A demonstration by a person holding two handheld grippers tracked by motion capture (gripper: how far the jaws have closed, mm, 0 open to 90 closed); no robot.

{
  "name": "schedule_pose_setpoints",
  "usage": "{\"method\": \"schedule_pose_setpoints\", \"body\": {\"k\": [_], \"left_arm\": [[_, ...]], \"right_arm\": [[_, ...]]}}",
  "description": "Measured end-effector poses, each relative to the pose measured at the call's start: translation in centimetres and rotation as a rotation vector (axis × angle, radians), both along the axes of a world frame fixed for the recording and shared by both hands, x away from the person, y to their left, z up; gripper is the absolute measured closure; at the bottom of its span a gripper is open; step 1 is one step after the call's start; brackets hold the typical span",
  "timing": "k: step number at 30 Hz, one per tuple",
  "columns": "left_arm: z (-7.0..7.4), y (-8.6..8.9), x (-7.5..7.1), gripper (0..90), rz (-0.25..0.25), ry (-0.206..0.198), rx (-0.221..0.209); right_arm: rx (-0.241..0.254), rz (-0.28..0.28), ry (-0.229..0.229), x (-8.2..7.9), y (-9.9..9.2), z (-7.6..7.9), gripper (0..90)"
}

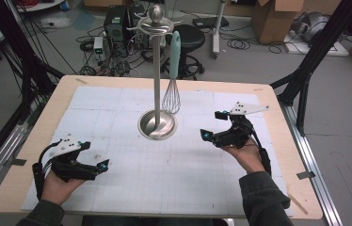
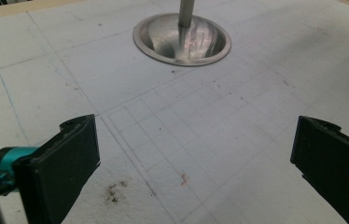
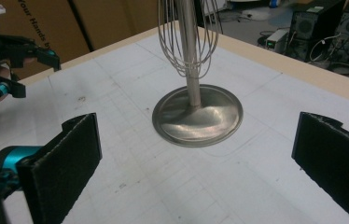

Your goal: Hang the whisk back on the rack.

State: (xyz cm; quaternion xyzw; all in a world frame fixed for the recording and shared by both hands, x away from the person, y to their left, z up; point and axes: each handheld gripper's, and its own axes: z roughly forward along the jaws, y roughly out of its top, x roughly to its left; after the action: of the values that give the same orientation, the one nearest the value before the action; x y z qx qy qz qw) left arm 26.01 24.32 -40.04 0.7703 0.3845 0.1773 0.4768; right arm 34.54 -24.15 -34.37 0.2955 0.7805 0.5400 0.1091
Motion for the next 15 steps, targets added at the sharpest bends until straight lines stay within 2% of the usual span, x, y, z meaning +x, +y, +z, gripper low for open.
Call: {"method": "schedule_pose_setpoints", "body": {"k": [15], "left_arm": [[0.0, 0.0, 0.0, 1.7, -0.001, 0.002, -0.002]], "right_arm": [[0.006, -0.014, 0.021, -1.2, -0.9, -1.6, 0.5]]}}
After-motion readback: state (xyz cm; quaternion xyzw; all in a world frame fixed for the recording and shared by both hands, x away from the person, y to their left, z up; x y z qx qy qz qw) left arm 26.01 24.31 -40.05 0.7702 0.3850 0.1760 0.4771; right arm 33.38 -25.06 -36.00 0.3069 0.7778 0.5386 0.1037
